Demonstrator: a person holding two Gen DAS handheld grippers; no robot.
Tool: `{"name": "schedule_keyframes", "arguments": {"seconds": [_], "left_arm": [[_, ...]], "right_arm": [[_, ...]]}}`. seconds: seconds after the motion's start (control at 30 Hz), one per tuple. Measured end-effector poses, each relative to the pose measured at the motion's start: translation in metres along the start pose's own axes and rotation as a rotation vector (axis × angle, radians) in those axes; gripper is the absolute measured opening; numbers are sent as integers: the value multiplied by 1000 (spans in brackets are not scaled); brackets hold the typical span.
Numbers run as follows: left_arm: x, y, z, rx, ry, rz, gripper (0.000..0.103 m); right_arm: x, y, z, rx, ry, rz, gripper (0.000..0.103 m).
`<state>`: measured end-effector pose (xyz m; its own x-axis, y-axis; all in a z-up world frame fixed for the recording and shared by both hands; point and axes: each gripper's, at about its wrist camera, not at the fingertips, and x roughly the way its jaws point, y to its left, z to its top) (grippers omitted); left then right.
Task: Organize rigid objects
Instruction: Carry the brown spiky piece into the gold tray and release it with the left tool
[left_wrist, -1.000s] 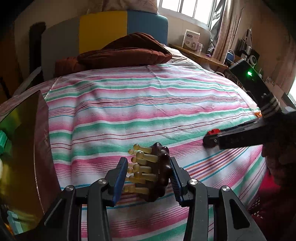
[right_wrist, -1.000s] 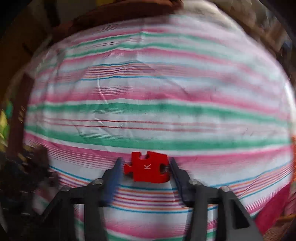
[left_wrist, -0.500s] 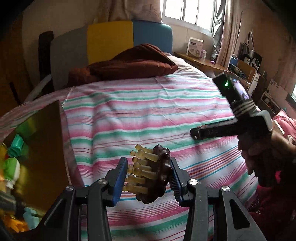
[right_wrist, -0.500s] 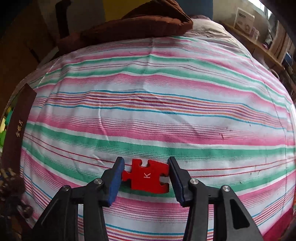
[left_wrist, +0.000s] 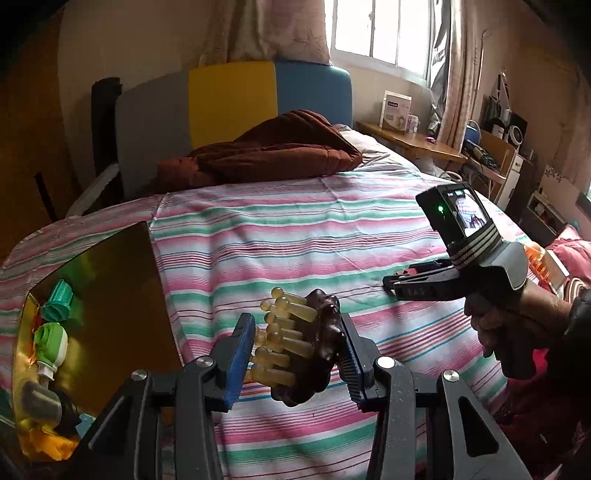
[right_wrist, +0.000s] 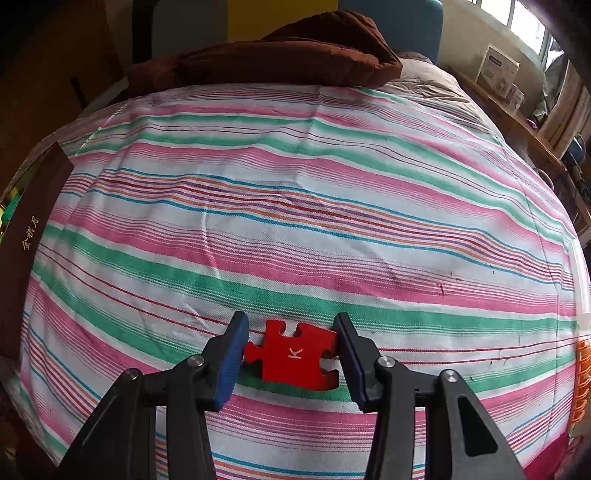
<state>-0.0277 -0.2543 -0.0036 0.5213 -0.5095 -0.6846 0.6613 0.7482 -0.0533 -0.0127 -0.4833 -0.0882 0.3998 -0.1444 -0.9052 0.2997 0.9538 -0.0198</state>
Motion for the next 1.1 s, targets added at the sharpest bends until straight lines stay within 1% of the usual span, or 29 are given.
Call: {"name": "schedule_keyframes", "arguments": {"seconds": [0.37, 0.53, 0.67, 0.77, 0.87, 1.0, 1.1], "left_arm": [[-13, 21, 0, -53, -14, 14, 45], [-19, 38, -2, -102, -13, 14, 45], [-28, 57, -6, -135, -31, 30, 45], [-37, 81, -9, -186, -42, 54, 45], [-48, 115, -17, -267, -44, 90, 45], [-63, 164, -34, -399, -38, 144, 45], [-65, 186, -42, -443, -22, 181, 45]], "right_arm": [[2, 2, 0, -18, -19, -10, 48], [2, -1, 0, 0, -24, 4, 48], [2, -1, -2, -2, -39, 3, 48], [3, 0, 1, -2, -22, -3, 48], [3, 1, 3, -8, -17, -6, 48], [2, 3, 3, -19, -21, -21, 48], [0, 4, 3, -28, -25, -30, 48]]}}
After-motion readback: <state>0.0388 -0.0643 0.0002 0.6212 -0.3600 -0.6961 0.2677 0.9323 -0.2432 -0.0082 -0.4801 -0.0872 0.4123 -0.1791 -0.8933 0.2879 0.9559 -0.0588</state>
